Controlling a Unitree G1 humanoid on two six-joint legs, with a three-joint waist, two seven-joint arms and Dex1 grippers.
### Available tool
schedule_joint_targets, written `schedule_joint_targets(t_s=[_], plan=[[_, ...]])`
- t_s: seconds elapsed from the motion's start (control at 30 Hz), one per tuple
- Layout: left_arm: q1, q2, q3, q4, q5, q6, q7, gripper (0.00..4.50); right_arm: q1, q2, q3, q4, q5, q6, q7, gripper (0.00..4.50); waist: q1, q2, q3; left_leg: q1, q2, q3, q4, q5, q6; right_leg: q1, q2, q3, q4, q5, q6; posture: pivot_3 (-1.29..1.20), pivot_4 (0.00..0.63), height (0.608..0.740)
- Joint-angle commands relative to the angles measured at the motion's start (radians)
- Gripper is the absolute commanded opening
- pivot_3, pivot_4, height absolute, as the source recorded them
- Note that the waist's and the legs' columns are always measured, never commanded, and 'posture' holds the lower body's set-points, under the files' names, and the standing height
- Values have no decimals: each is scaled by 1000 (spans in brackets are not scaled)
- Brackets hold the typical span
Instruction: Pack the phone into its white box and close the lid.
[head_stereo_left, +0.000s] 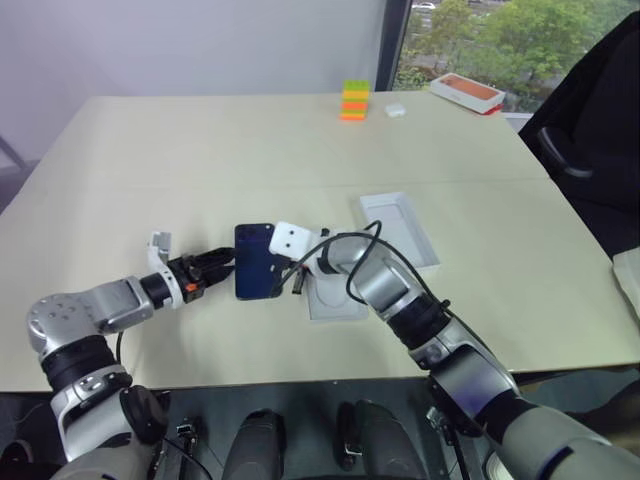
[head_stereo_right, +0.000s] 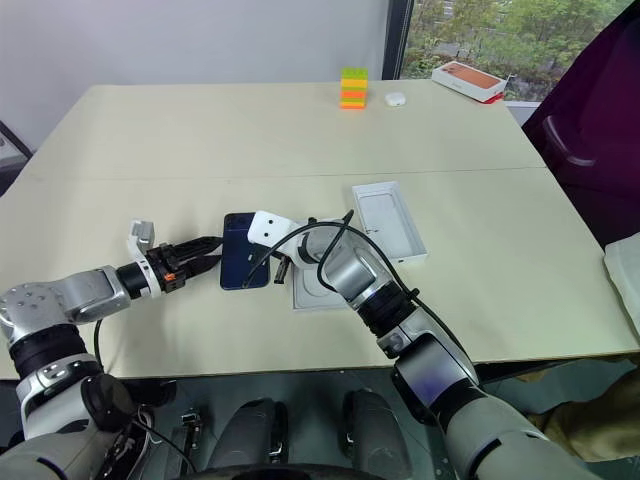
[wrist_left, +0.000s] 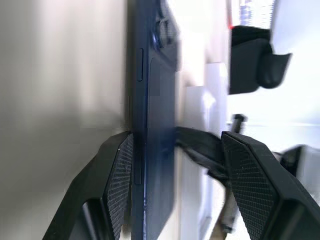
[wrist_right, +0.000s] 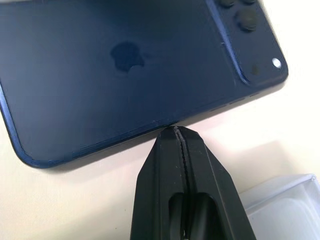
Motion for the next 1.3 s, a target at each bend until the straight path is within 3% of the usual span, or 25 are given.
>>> schedule_joint_targets(t_s=[0.03,0.4,0.57,0.8,0.9,1.03,1.3], plan=[[-10,-47,-33,17,-123,33,10,2959,13,52,56,-17,23,-24,19,32,0,0,0,0,0,0,0,0,0,0,0,0,0,0,0,0,150,740],[77,-39,-104,-10,-153,33,90,2959,5,49,51,2,17,-43,15,32,0,0,0,0,0,0,0,0,0,0,0,0,0,-1,1,0,150,740],[53,-43,-64,22,-186,33,110,2959,5,47,45,-3,17,-40,14,32,2,0,0,0,0,0,0,0,0,0,-1,-1,-1,-2,3,0,150,740],[60,-43,-112,-1,-208,33,124,2959,14,45,52,-15,14,-47,22,32,4,0,0,0,0,-1,0,0,0,0,-1,-1,-2,-2,3,0,150,740],[38,-18,-112,-23,-141,33,176,2959,23,27,38,-66,34,-22,50,32,6,0,0,0,0,-1,0,0,0,0,-2,-1,-2,-2,4,0,150,740],[6,-6,-124,-86,-194,33,254,2959,54,-48,8,-193,79,27,130,32,6,0,0,-3,-1,-3,0,0,0,0,-3,-3,-3,-3,4,0,150,740],[21,-68,-118,-98,-274,33,381,2959,46,-13,-2,-219,114,84,112,32,3,0,1,-9,-1,-5,-3,0,-1,-6,-2,-4,-2,-1,2,0,150,740]])
